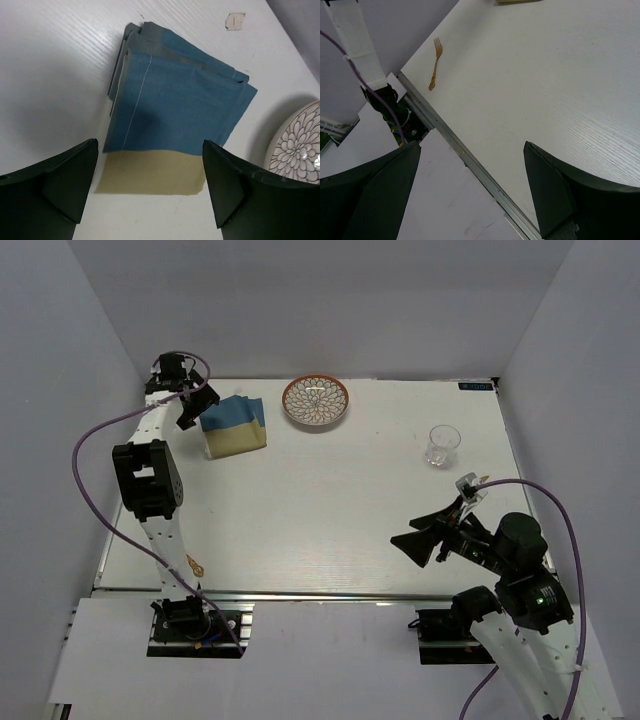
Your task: Set the dinner table for one person
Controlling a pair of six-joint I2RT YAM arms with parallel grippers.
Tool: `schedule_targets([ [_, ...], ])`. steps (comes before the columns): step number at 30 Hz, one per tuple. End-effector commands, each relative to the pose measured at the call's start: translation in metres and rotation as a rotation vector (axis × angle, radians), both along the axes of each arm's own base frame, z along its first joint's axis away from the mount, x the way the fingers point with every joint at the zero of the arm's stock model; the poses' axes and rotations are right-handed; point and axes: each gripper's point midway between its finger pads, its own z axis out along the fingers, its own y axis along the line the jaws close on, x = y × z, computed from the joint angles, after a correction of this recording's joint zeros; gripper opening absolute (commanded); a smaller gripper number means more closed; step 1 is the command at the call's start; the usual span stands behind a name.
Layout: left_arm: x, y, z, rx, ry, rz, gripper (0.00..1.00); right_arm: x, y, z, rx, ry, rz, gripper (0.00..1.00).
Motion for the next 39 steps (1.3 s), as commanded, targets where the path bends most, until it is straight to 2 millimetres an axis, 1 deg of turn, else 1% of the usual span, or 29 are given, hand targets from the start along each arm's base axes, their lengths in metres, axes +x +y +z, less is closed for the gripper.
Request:
schedule_targets([
  [1, 0.023, 0.004, 0.035, 0.053, -0.138, -0.164, 0.95, -0.007, 0.009, 0.009, 0.045, -0.058, 0.078, 0.89],
  [2, 0.024, 0.013, 0.027, 0.072, -0.133, -0.163, 0.95, -0.008, 0.011, 0.006, 0.054, -0.035, 0.084, 0.89],
  [3, 0.029, 0.014, 0.025, 0.081, -0.15, -0.17, 0.96, -0.008, 0.013, 0.001, 0.069, -0.017, 0.099, 0.89],
  [4, 0.031, 0.016, 0.018, 0.065, -0.156, -0.201, 0.96, -0.01, 0.015, -0.001, 0.073, -0.01, 0.114, 0.89],
  [5, 0.032, 0.023, 0.014, 0.065, -0.153, -0.192, 0.96, -0.009, 0.016, -0.004, 0.075, -0.002, 0.116, 0.89],
  [7, 0.036, 0.024, 0.005, 0.042, -0.145, -0.199, 0.96, -0.008, 0.016, -0.008, 0.076, 0.005, 0.112, 0.89],
  [8, 0.041, 0.029, -0.005, 0.031, -0.134, -0.197, 0.96, -0.007, 0.016, -0.009, 0.073, 0.003, 0.108, 0.89],
  [10, 0.047, 0.021, -0.01, -0.008, -0.146, -0.238, 0.94, -0.005, 0.015, -0.008, 0.069, -0.005, 0.1, 0.89],
  [11, 0.052, 0.025, -0.017, -0.022, -0.149, -0.239, 0.93, -0.004, 0.015, -0.008, 0.068, -0.007, 0.099, 0.89],
  [13, 0.056, 0.016, -0.023, -0.064, -0.161, -0.273, 0.88, -0.004, 0.017, -0.008, 0.067, 0.001, 0.108, 0.89],
  [15, 0.06, 0.012, -0.032, -0.086, -0.167, -0.287, 0.84, -0.005, 0.018, -0.007, 0.069, 0.004, 0.116, 0.89],
  [17, 0.065, 0.004, -0.03, -0.121, -0.202, -0.317, 0.74, -0.006, 0.017, -0.007, 0.067, 0.006, 0.115, 0.89],
  [18, 0.066, 0.001, -0.032, -0.134, -0.207, -0.329, 0.68, -0.004, 0.016, -0.007, 0.066, 0.003, 0.106, 0.89],
  [19, 0.068, -0.002, -0.028, -0.148, -0.23, -0.348, 0.46, -0.005, 0.016, -0.007, 0.066, 0.001, 0.108, 0.89],
  [20, 0.068, -0.009, -0.023, -0.175, -0.25, -0.376, 0.37, -0.004, 0.016, -0.008, 0.066, 0.002, 0.102, 0.89],
  [22, 0.065, -0.014, -0.01, -0.188, -0.28, -0.39, 0.21, -0.004, 0.016, -0.009, 0.072, 0.003, 0.099, 0.89],
  [23, 0.066, -0.016, 0.001, -0.187, -0.315, -0.406, 0.11, -0.004, 0.017, -0.011, 0.075, 0.014, 0.102, 0.89],
  [24, 0.059, -0.018, -0.003, -0.195, -0.306, -0.405, 0.09, -0.004, 0.018, -0.012, 0.078, 0.018, 0.109, 0.89],
  [25, 0.057, -0.019, 0.017, -0.191, -0.342, -0.407, 0.08, -0.004, 0.018, -0.013, 0.081, 0.022, 0.107, 0.89],
  [26, 0.056, -0.021, 0.026, -0.19, -0.37, -0.415, 0.07, -0.004, 0.019, -0.012, 0.09, 0.023, 0.115, 0.89],
  [29, 0.042, -0.023, 0.049, -0.187, -0.4, -0.404, 0.05, -0.004, 0.021, -0.011, 0.102, 0.023, 0.126, 0.89],
  [30, 0.041, -0.026, 0.054, -0.182, -0.399, -0.38, 0.06, -0.004, 0.021, -0.012, 0.1, 0.026, 0.126, 0.89],
  [31, 0.033, -0.033, 0.065, -0.183, -0.414, -0.39, 0.06, -0.003, 0.021, -0.011, 0.1, 0.022, 0.125, 0.89],
  [33, 0.025, -0.036, 0.077, -0.208, -0.434, -0.369, 0.05, -0.002, 0.021, -0.011, 0.094, 0.018, 0.12, 0.89],
  [35, -0.003, -0.053, 0.096, -0.256, -0.495, -0.381, 0.05, 0.002, 0.02, -0.012, 0.088, 0.017, 0.105, 0.89],
  [36, -0.003, -0.061, 0.097, -0.284, -0.491, -0.379, 0.05, 0.002, 0.021, -0.012, 0.086, 0.017, 0.108, 0.89],
  [37, -0.023, -0.07, 0.102, -0.302, -0.516, -0.387, 0.06, 0.003, 0.021, -0.012, 0.086, 0.02, 0.105, 0.89],
  [38, -0.03, -0.072, 0.109, -0.308, -0.558, -0.389, 0.07, 0.004, 0.021, -0.013, 0.082, 0.024, 0.105, 0.89],
  [39, -0.04, -0.083, 0.113, -0.351, -0.571, -0.397, 0.08, 0.004, 0.021, -0.012, 0.082, 0.022, 0.105, 0.89],
])
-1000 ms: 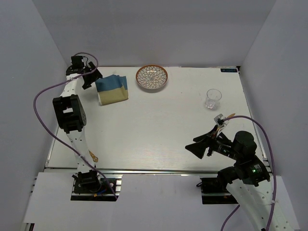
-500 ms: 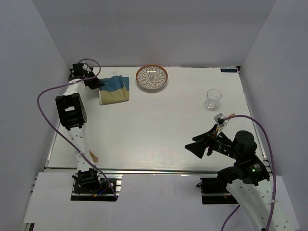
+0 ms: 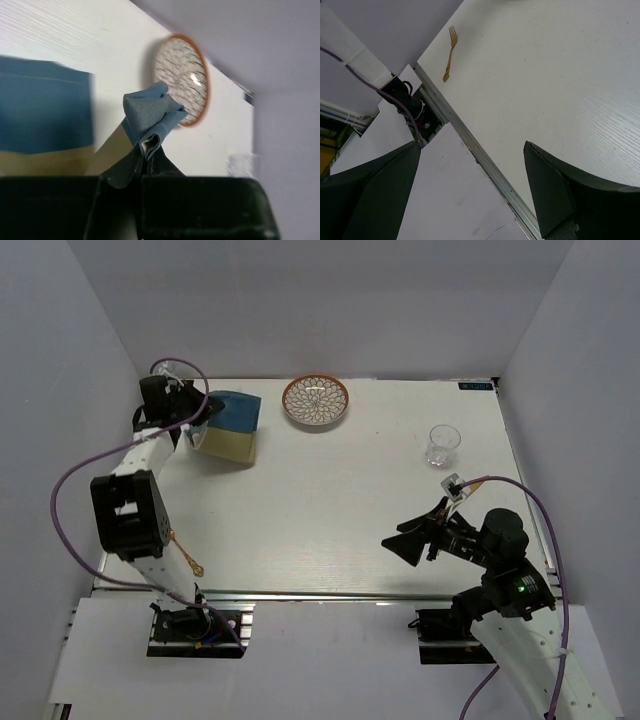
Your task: Set the dinner table for one person
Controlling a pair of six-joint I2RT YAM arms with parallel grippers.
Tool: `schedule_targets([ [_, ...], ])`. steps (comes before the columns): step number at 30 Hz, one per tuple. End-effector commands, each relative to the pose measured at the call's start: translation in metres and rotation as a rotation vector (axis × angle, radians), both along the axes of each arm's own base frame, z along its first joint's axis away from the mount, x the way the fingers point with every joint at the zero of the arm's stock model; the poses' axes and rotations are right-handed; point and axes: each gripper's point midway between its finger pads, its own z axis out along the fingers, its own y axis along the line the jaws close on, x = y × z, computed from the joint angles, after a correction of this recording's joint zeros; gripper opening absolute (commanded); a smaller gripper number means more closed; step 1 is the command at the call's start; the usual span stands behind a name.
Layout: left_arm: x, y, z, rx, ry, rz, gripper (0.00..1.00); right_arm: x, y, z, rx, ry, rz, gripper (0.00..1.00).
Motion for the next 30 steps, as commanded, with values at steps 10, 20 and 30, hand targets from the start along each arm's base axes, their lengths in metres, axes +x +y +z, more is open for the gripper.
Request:
schedule_targets([
  [10, -0.118, -0.124, 0.08, -0.227, -0.228, -0.343, 0.12, 0.021, 0.002, 0.005, -0.004, -0.05, -0.04, 0.89],
  [20, -0.266, -0.169, 0.064, -0.206, -0.365, -0.534, 0.82, 0.035, 0.005, 0.0, 0.001, -0.041, -0.066, 0.89],
  [30, -0.325, -0.12, 0.046, -0.037, -0.21, -0.29, 0.92, 0.075, 0.018, -0.025, -0.071, 0.098, -0.095, 0.89],
])
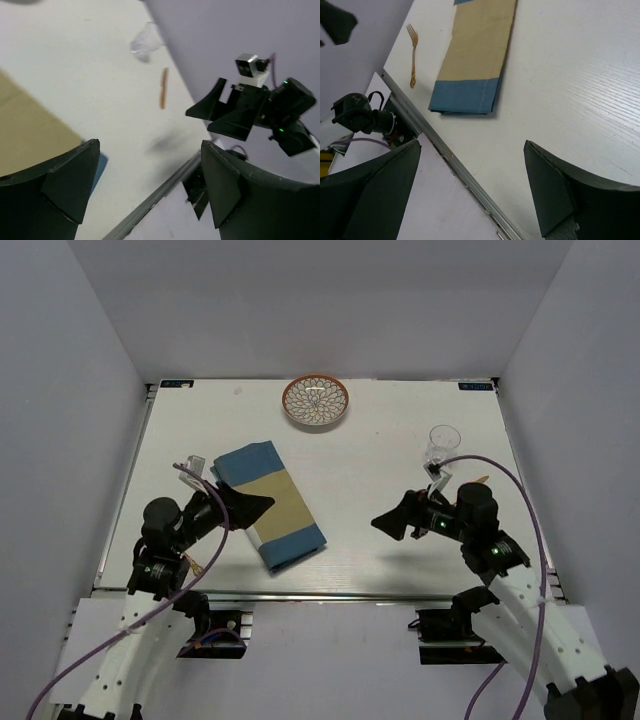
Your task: Set the dinner table for one person
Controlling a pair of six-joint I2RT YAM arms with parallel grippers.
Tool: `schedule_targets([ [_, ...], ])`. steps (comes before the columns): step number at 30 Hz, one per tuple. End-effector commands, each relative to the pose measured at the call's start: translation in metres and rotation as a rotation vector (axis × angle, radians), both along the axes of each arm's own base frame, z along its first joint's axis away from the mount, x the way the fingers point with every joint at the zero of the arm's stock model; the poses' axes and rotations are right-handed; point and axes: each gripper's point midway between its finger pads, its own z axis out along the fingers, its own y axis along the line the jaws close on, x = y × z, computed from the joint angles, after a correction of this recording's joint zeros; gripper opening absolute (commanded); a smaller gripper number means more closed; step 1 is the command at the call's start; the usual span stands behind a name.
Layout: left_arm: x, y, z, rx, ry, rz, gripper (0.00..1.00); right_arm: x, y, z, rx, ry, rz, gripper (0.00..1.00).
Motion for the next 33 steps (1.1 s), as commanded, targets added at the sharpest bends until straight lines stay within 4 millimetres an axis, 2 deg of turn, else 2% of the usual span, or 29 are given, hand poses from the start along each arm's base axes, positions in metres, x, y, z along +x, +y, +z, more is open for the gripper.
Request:
schedule_targets([
  [1, -0.005, 0.04, -0.042, 0.162, 0.285, 0.245, 0.92, 0.025, 0.014, 0.01, 0.01, -0.013, 0.011, 0.89],
  [2, 0.001, 0.057, -0.049, 0.2, 0.329, 0.355, 0.92, 0.03, 0.021, 0.012, 0.018, -0.005, 0.027, 0.89],
  [3, 0.001, 0.066, -0.041, 0.209, 0.356, 0.407, 0.92, 0.035, 0.027, -0.007, -0.005, 0.077, 0.037, 0.89],
  [4, -0.005, 0.072, -0.058, 0.259, 0.451, 0.433, 0.92, 0.041, 0.033, -0.009, 0.008, 0.087, 0.048, 0.89],
  [5, -0.004, 0.077, -0.061, 0.28, 0.467, 0.451, 0.92, 0.038, 0.05, -0.012, 0.049, 0.123, 0.107, 0.89],
  [6, -0.006, 0.078, -0.069, 0.304, 0.51, 0.45, 0.92, 0.04, 0.056, -0.014, 0.067, 0.14, 0.124, 0.89],
  [7, -0.007, 0.079, -0.073, 0.313, 0.529, 0.455, 0.92, 0.036, 0.073, -0.018, 0.076, 0.15, 0.173, 0.89],
  [9, -0.009, 0.076, -0.079, 0.315, 0.551, 0.435, 0.92, 0.035, 0.086, -0.025, 0.068, 0.187, 0.179, 0.88],
  [10, -0.011, 0.075, -0.081, 0.315, 0.56, 0.429, 0.92, 0.036, 0.093, -0.038, 0.041, 0.218, 0.172, 0.88],
  [12, -0.013, 0.074, -0.08, 0.309, 0.559, 0.418, 0.92, 0.037, 0.104, -0.043, 0.045, 0.242, 0.172, 0.84],
  [13, -0.015, 0.074, -0.077, 0.305, 0.55, 0.418, 0.92, 0.029, 0.114, -0.056, 0.031, 0.28, 0.201, 0.81],
  [14, -0.015, 0.075, -0.075, 0.306, 0.543, 0.424, 0.93, 0.026, 0.123, -0.057, 0.045, 0.293, 0.214, 0.77],
  [19, -0.019, 0.077, -0.067, 0.32, 0.526, 0.421, 0.94, 0.021, 0.135, -0.096, 0.012, 0.385, 0.169, 0.76],
  [24, -0.027, 0.08, -0.064, 0.337, 0.519, 0.416, 0.97, 0.027, 0.141, -0.119, -0.012, 0.431, 0.127, 0.69],
  [25, -0.028, 0.08, -0.064, 0.341, 0.516, 0.416, 0.98, 0.028, 0.143, -0.117, -0.005, 0.42, 0.129, 0.68],
  [27, -0.03, 0.081, -0.064, 0.344, 0.511, 0.411, 0.98, 0.028, 0.145, -0.127, -0.004, 0.448, 0.116, 0.64],
  [28, -0.031, 0.081, -0.064, 0.346, 0.513, 0.409, 0.98, 0.029, 0.145, -0.129, -0.004, 0.454, 0.11, 0.6],
  [33, -0.033, 0.08, -0.065, 0.356, 0.51, 0.398, 0.98, 0.026, 0.151, -0.134, 0.012, 0.491, 0.12, 0.59],
])
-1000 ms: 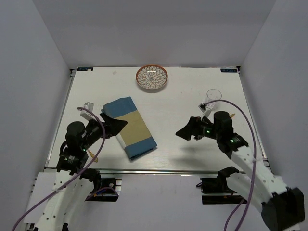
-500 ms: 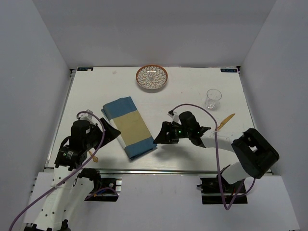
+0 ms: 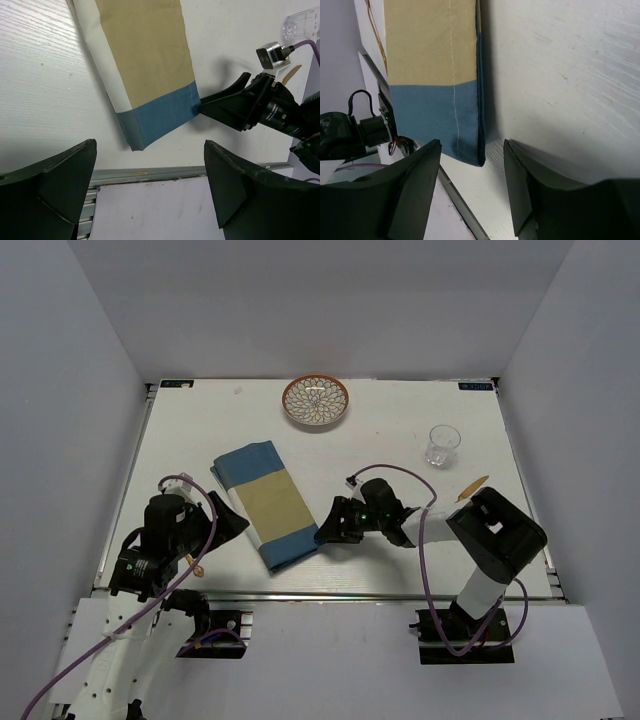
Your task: Set the dinner table for one person
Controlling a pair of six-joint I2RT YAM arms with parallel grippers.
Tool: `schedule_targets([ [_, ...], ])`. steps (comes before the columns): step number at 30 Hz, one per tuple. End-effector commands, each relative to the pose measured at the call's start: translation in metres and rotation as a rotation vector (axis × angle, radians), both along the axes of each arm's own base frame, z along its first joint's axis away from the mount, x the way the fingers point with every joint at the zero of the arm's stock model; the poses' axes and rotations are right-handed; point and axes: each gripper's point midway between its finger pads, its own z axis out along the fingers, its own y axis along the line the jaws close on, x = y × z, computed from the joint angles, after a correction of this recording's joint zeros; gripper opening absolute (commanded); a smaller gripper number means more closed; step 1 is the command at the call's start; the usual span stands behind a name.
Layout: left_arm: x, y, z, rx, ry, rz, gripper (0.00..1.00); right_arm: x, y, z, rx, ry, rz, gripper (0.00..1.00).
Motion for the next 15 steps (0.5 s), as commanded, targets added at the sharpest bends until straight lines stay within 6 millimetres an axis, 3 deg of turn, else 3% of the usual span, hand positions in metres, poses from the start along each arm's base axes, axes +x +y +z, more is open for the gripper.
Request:
schedule_targets([
  [1, 0.0, 0.002, 0.013, 0.015, -0.038, -0.01, 0.98, 0.007, 0.016, 0.016, 0.075, -0.037, -0.003, 0.59],
  [5, 0.001, 0.0, 0.012, 0.012, -0.035, -0.022, 0.98, 0.003, 0.018, 0.018, 0.106, -0.022, 0.007, 0.47],
  [8, 0.001, 0.0, 0.012, 0.011, -0.035, -0.025, 0.98, -0.001, 0.02, 0.022, 0.155, -0.009, 0.013, 0.28],
  [9, 0.001, 0.0, 0.011, 0.009, -0.034, -0.027, 0.98, 0.0, 0.02, 0.023, 0.162, -0.006, 0.01, 0.14],
  [11, 0.001, -0.001, 0.011, 0.006, -0.032, -0.031, 0.98, 0.002, 0.021, 0.023, 0.158, -0.009, 0.005, 0.02],
  [15, -0.002, -0.005, 0.005, -0.006, -0.021, -0.051, 0.98, 0.005, 0.023, 0.031, 0.166, -0.032, 0.007, 0.0],
])
